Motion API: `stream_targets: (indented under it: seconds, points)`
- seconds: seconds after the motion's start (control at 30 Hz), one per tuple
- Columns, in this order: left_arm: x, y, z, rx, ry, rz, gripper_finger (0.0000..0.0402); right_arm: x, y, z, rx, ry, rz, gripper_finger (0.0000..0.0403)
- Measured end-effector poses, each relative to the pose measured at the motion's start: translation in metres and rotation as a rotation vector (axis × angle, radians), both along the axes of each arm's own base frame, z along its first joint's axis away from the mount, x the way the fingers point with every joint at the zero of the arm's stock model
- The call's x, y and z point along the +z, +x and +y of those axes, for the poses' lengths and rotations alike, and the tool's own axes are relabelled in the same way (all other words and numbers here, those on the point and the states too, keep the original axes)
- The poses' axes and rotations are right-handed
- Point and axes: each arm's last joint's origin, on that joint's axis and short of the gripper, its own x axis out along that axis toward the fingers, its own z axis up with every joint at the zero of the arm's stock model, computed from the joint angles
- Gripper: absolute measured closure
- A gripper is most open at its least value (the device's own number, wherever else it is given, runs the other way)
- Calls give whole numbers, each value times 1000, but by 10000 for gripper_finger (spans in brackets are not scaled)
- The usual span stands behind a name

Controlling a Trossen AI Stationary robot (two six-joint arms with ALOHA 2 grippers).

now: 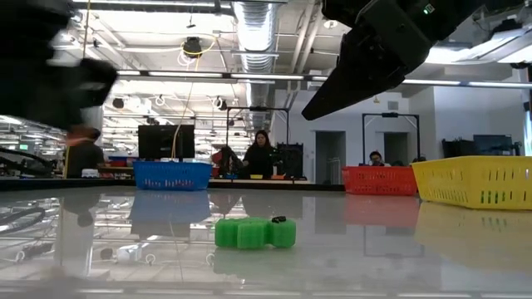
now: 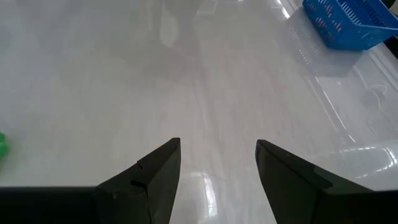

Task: Sort Halloween decoration
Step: Put the orange skeleton toy into the blue bin

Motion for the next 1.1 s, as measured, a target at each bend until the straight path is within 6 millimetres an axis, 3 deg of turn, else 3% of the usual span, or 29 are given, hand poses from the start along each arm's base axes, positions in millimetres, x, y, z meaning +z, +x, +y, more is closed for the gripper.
stream_targets:
  seconds: [0.17,0.33,0.47,0.6,0.8,1.1]
  points:
    - [25,17,51,418,173,-212,380,0,0,0,0,0,0,163]
    - [40,30,112,654,169,-317,381,0,0,0,0,0,0,163]
    - [35,21,167,858,143,-264,381,0,-1,2,6,0,1,163]
    - [29,6,207,955,-25,-262,381,0,-2,5,16,-1,2,163]
    - [29,-11,231,1102,-178,-325,351,-1,-3,5,16,-6,12,163]
    - [29,-15,235,1153,-153,-316,272,-2,-4,4,15,-13,28,163]
